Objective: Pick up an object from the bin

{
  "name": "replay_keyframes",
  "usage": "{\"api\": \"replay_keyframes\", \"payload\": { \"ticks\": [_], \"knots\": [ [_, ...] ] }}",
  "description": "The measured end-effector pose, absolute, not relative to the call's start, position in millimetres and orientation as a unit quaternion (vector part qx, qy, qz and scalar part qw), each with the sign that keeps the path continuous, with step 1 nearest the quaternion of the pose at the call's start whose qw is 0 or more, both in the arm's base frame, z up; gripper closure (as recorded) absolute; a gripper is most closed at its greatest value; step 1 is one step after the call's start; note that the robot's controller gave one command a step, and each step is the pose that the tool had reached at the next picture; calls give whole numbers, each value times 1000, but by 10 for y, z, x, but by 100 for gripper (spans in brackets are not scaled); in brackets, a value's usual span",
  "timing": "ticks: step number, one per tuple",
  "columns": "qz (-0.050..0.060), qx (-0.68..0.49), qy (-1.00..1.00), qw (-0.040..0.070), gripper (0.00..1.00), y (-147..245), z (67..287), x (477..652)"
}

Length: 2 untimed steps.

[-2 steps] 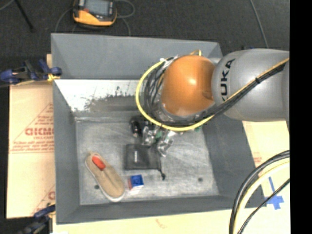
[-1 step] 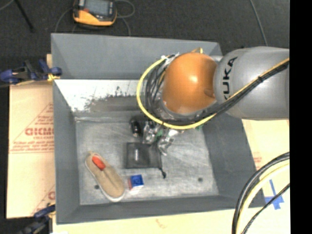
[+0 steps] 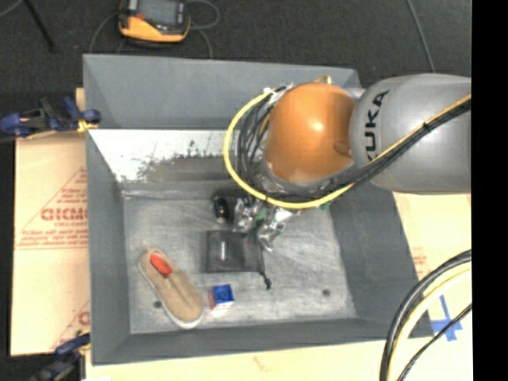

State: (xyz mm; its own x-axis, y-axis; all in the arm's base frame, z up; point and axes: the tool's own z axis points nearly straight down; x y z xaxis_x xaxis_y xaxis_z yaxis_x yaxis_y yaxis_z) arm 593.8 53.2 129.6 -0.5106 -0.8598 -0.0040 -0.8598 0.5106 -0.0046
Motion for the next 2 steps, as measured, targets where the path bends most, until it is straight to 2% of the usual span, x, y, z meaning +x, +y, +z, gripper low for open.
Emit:
{"api": "replay_keyframes", "payload": {
  "ticks": [2],
  "knots": [
    [0,-493,870,1,100,529,1444,5935]
  ]
}}
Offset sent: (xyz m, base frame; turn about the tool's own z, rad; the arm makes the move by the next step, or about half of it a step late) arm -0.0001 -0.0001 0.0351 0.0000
